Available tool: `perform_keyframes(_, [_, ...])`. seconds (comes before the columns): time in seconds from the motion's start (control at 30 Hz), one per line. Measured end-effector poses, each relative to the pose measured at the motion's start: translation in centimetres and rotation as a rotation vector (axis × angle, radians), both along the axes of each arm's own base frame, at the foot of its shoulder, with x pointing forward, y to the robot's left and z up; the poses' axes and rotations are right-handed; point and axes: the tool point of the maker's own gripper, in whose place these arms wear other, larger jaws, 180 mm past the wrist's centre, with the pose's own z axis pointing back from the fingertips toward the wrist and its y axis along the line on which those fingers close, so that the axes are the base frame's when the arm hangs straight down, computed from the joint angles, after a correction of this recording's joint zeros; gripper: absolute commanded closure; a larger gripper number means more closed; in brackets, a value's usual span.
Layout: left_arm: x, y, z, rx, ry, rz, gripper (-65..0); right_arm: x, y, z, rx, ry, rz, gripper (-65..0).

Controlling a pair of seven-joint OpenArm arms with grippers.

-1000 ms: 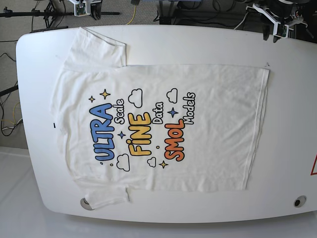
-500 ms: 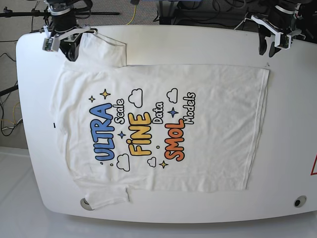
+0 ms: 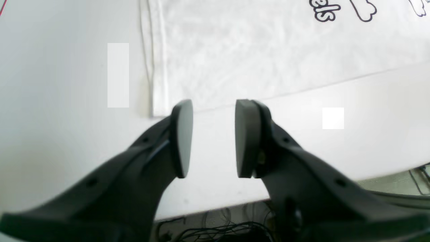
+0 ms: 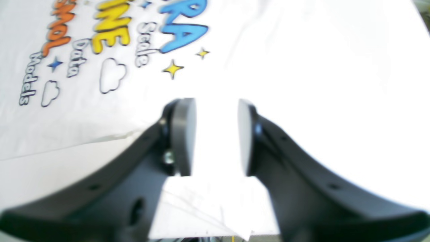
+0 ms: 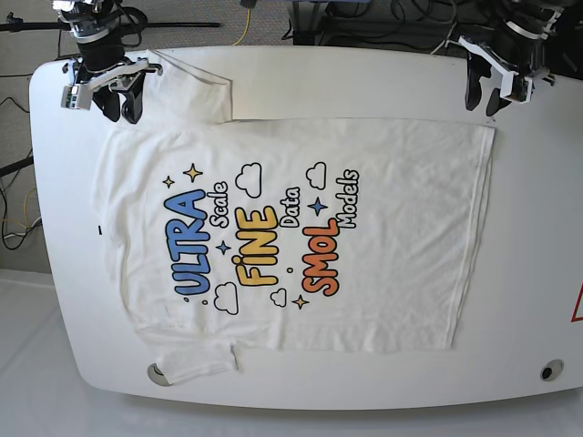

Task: Fold the T-shirt properly
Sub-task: 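Move both grippers down toward the shirt's shoulder corners by the collar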

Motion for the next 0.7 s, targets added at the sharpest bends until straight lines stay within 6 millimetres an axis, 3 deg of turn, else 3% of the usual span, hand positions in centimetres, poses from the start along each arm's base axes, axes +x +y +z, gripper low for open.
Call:
perform_keyframes(0.23, [1.1, 0.6, -0.1, 0.017, -0.010, 0.019, -21.6, -0.4, -1.3, -1.3, -0.035, 0.044, -0.002, -30.3])
perform_keyframes(0.43, [1.2, 1.1, -0.6, 0.062, 0.007, 0.018, -23.5, 0.3, -2.2, -0.9, -0.035, 0.021, -0.007, -30.1])
perform_keyframes(0.57, [1.1, 1.1, -0.7, 0.063, 0.007, 0.017, -26.2, 0.9, -3.5, -0.2, -0.056, 0.000, -0.036, -29.0])
perform_keyframes(0.7, [1.0, 0.9, -0.5, 0.051, -0.002, 0.014, -24.8, 0.4, -5.5, -0.3, -0.109, 0.062, -0.062, -28.2])
